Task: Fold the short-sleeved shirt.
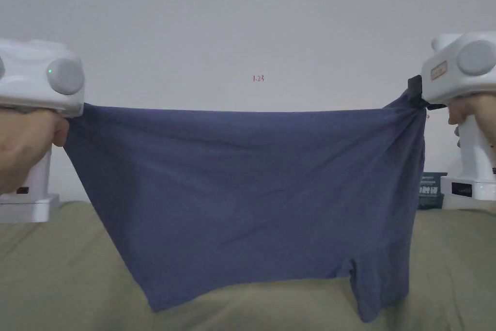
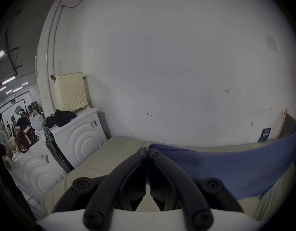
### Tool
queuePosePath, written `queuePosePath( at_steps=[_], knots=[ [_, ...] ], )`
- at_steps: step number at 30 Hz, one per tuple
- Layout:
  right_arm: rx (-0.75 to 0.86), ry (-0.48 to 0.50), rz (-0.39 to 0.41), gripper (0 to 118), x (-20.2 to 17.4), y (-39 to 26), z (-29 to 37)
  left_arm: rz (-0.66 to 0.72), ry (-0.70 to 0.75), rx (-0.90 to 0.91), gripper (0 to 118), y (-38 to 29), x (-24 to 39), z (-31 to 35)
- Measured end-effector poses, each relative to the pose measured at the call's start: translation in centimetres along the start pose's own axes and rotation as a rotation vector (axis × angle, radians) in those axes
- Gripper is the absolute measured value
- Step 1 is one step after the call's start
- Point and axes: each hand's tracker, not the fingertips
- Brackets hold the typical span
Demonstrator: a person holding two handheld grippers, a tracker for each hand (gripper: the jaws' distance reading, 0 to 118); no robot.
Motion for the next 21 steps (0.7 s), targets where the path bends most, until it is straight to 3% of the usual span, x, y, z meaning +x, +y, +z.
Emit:
queuePosePath(
  at_steps=[6,9,13,14,16,17,21],
  knots=[
    [-0.082,0.032,-0.020,1,0.8,-10.3,-1.5,-0.065,-0.043,-0.055,0,-9.8,1.2,-1.3],
    [-0.156,0.066,-0.076,1,1.5,-17.9,0.3,-0.086,-0.093,-0.122,0,-16.8,0.8,-0.3],
    [-0.257,0.117,-0.102,1,2.7,-27.9,6.1,-0.080,-0.150,-0.213,0,-26.5,-2.0,3.9],
    [-0.261,0.138,-0.157,1,3.1,-30.0,7.3,-0.123,-0.165,-0.263,0,-28.3,-2.6,5.0],
    [-0.301,0.140,-0.171,1,3.7,-34.2,10.7,-0.105,-0.171,-0.317,0,-31.7,-4.0,7.6],
    [-0.343,0.101,-0.164,1,3.7,-35.9,12.2,-0.108,-0.196,-0.354,0,-33.1,-4.8,9.0],
    [-0.398,0.133,-0.151,1,4.3,-41.2,18.2,-0.010,-0.209,-0.433,0,-37.3,-7.7,14.5]
  ],
)
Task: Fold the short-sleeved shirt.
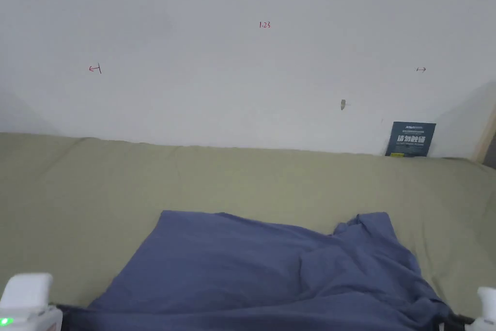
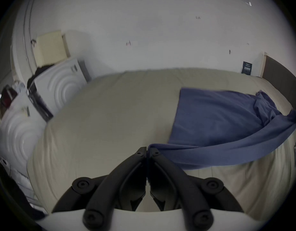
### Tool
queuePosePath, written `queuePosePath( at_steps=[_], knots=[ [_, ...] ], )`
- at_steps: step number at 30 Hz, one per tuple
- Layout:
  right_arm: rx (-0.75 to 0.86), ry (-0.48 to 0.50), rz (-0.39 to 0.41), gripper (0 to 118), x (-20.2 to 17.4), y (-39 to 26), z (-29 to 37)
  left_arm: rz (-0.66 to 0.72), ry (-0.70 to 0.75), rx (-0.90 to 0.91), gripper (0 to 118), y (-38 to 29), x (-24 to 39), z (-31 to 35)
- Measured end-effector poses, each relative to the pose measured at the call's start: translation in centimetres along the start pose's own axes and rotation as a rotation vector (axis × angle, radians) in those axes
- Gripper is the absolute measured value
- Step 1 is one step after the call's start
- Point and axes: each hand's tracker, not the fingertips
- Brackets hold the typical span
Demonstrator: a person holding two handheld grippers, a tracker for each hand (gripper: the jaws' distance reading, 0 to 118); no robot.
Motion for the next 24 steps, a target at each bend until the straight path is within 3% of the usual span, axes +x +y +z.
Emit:
queuePosePath(
  at_steps=[2,9,13,19,24],
  knots=[
    [-0.050,0.033,-0.044,1,0.3,-3.2,2.2,0.016,0.003,-0.012,0,-2.8,-0.9,1.9],
    [-0.056,0.034,-0.054,1,0.7,-9.7,8.4,0.064,-0.017,-0.045,0,-8.7,-4.5,8.7],
    [-0.079,0.040,-0.088,1,1.6,-12.8,10.6,0.012,-0.007,-0.062,0,-11.7,-5.2,11.8],
    [-0.158,0.039,-0.049,1,1.9,-15.8,11.6,0.037,-0.039,-0.135,0,-15.9,-6.1,13.5],
    [-0.195,0.032,-0.130,3,3.0,-16.5,10.2,0.078,-0.087,-0.172,0,-17.0,-6.4,12.9]
  ],
)
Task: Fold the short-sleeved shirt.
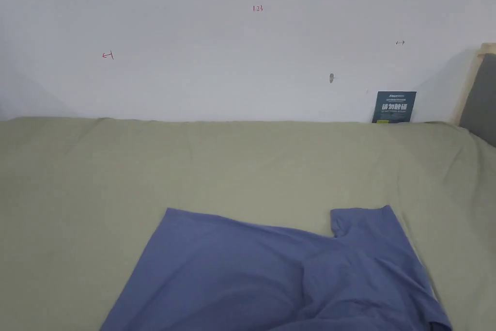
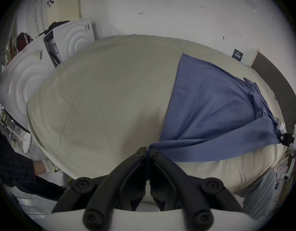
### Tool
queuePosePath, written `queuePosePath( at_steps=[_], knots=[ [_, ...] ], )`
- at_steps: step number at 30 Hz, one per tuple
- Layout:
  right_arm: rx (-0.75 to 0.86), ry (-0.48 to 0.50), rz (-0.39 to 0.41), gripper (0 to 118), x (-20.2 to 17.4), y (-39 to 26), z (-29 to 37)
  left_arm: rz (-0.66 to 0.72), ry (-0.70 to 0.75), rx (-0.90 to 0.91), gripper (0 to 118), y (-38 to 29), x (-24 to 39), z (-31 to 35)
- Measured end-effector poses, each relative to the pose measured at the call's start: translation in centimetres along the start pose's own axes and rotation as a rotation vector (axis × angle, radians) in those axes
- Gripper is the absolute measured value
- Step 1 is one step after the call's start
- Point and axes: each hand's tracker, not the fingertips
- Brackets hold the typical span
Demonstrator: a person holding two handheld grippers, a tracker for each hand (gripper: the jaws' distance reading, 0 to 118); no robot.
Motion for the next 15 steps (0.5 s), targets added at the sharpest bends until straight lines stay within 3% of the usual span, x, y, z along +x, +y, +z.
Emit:
queuePosePath(
  at_steps=[1,2,3,4,5,6,8,10,12,13,14,15],
  knots=[
    [0.001,-0.008,-0.005,19,-0.5,0.2,-0.2,0.020,-0.017,0.002,0,0.0,-0.2,0.0],
    [0.006,-0.046,-0.010,49,-0.6,0.1,-0.1,0.035,-0.034,0.005,11,-0.1,-0.4,0.0],
    [-0.001,-0.052,-0.006,89,-0.6,0.1,0.0,0.074,-0.033,0.000,46,-0.1,-0.6,0.0],
    [0.005,-0.053,-0.017,117,-0.6,-0.1,0.3,0.058,-0.018,-0.014,111,-0.2,-0.7,-0.2],
    [0.042,-0.061,-0.040,118,-0.3,-0.3,1.0,0.066,-0.018,-0.029,118,-0.8,-0.6,0.3],
    [0.057,-0.053,-0.054,118,-0.5,-0.3,1.5,0.057,-0.025,0.033,114,-0.3,-0.4,0.5],
    [0.044,-0.076,-0.047,118,-1.4,-0.3,2.6,0.052,0.003,-0.016,115,-1.8,-0.2,0.9],
    [0.058,-0.095,-0.007,118,-2.5,-0.8,3.9,0.036,-0.009,0.014,115,-2.5,0.6,1.7],
    [0.112,-0.076,0.039,106,-4.3,-1.4,5.3,0.037,-0.094,0.033,111,-0.5,0.7,3.9],
    [0.130,-0.067,0.060,75,-5.7,-2.0,6.3,0.037,-0.142,0.051,100,-0.5,1.2,4.5],
    [0.170,-0.053,0.085,39,-6.9,-2.6,6.9,0.027,-0.174,0.063,80,-0.4,1.8,4.9],
    [0.182,-0.057,0.103,5,-7.7,-2.9,7.2,0.015,-0.173,0.084,45,-0.4,2.3,5.1]
  ],
)
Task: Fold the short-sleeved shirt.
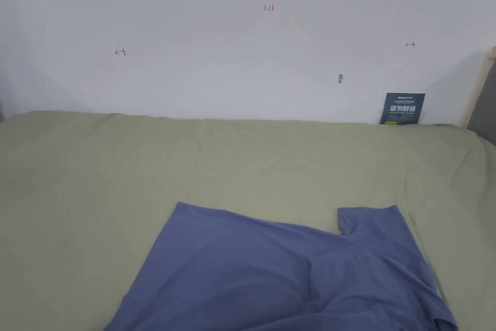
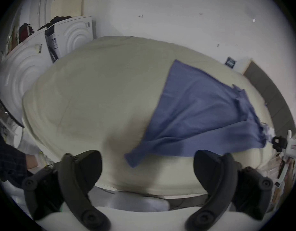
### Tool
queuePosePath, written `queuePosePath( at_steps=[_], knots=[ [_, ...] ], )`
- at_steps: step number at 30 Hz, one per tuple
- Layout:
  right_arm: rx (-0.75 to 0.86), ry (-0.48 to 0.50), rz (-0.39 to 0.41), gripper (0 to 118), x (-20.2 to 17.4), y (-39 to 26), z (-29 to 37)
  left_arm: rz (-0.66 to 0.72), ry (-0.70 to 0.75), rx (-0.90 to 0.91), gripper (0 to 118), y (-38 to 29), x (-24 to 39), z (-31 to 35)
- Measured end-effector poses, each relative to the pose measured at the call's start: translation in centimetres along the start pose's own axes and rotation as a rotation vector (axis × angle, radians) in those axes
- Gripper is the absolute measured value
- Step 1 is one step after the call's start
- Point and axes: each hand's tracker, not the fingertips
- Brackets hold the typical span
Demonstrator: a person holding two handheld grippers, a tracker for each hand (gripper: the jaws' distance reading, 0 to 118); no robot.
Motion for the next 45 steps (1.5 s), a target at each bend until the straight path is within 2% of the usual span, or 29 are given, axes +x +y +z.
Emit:
queuePosePath(
  at_steps=[1,3,4,8,15,21,24,25,26,27,28,29,31,34,36,37,38,39,40,41,42,43,44,45],
  knots=[
    [0.015,-0.027,0.016,0,-1.1,-0.2,0.3,-0.024,0.010,0.012,5,0.1,0.6,-0.1],
    [0.022,0.020,-0.001,0,-2.6,-0.5,0.7,-0.061,0.056,0.070,5,0.5,2.0,-0.5],
    [0.002,0.045,0.000,0,-3.2,-0.6,0.6,-0.084,0.021,0.039,5,0.1,2.0,-1.1],
    [0.001,0.043,0.054,0,-5.4,-0.4,0.6,-0.074,-0.022,0.009,5,1.5,2.6,-3.2],
    [-0.001,0.048,0.057,0,-5.2,1.6,-1.2,-0.109,-0.042,0.030,5,8.9,4.6,-8.4],
    [-0.005,0.027,0.024,0,-4.2,3.8,-3.6,-0.160,-0.015,-0.007,5,19.3,6.2,-18.3],
    [-0.014,0.010,0.014,0,-3.5,4.9,-5.4,-0.133,0.001,-0.050,6,23.9,6.6,-25.0],
    [-0.021,-0.003,0.014,0,-3.3,5.2,-6.0,-0.118,0.005,-0.066,21,25.0,6.7,-27.0],
    [-0.024,-0.013,0.015,0,-3.1,5.5,-6.7,-0.108,0.009,-0.087,55,26.3,6.8,-29.4],
    [-0.031,-0.015,0.016,0,-2.8,5.7,-7.2,-0.100,0.034,-0.100,99,26.6,6.9,-30.7],
    [-0.037,-0.019,0.015,0,-2.6,5.9,-7.6,-0.104,0.071,-0.141,118,27.5,6.9,-33.2],
    [-0.043,-0.024,0.017,0,-2.3,6.0,-8.1,-0.126,0.090,-0.140,114,27.8,7.0,-33.9],
    [-0.055,-0.035,0.023,0,-1.7,5.8,-9.2,-0.190,0.119,-0.179,115,29.2,7.5,-36.0],
    [-0.069,-0.051,0.027,0,-1.5,6.1,-9.8,-0.255,0.146,-0.232,118,27.9,7.5,-39.4],
    [-0.074,-0.057,0.027,0,-1.0,6.2,-10.1,-0.229,0.113,-0.198,118,28.5,8.6,-38.2],
    [-0.076,-0.060,0.026,0,-0.8,6.3,-10.2,-0.232,0.098,-0.209,114,28.6,8.9,-37.7],
    [-0.081,-0.067,0.023,0,-0.4,6.1,-10.7,-0.247,0.107,-0.234,105,28.5,9.3,-37.2],
    [-0.083,-0.065,0.023,0,-0.1,6.2,-10.8,-0.246,0.098,-0.231,90,28.4,9.4,-36.7],
    [-0.084,-0.064,0.019,0,0.2,6.5,-11.0,-0.232,0.056,-0.223,62,28.8,8.5,-36.6],
    [-0.082,-0.067,0.014,0,0.5,7.0,-11.2,-0.237,0.054,-0.217,27,29.0,8.8,-35.8],
    [-0.078,-0.068,0.010,0,0.8,7.5,-11.4,-0.244,0.053,-0.209,0,28.8,9.2,-35.4],
    [-0.073,-0.065,0.003,0,1.3,8.2,-11.8,-0.244,0.032,-0.205,0,28.8,8.9,-35.3],
    [-0.074,-0.065,0.004,0,1.8,9.1,-12.2,-0.187,-0.013,-0.219,0,29.1,8.7,-35.7],
    [-0.078,-0.070,0.009,0,2.2,9.9,-12.7,-0.198,0.018,-0.220,0,29.0,8.6,-35.9]
  ],
)
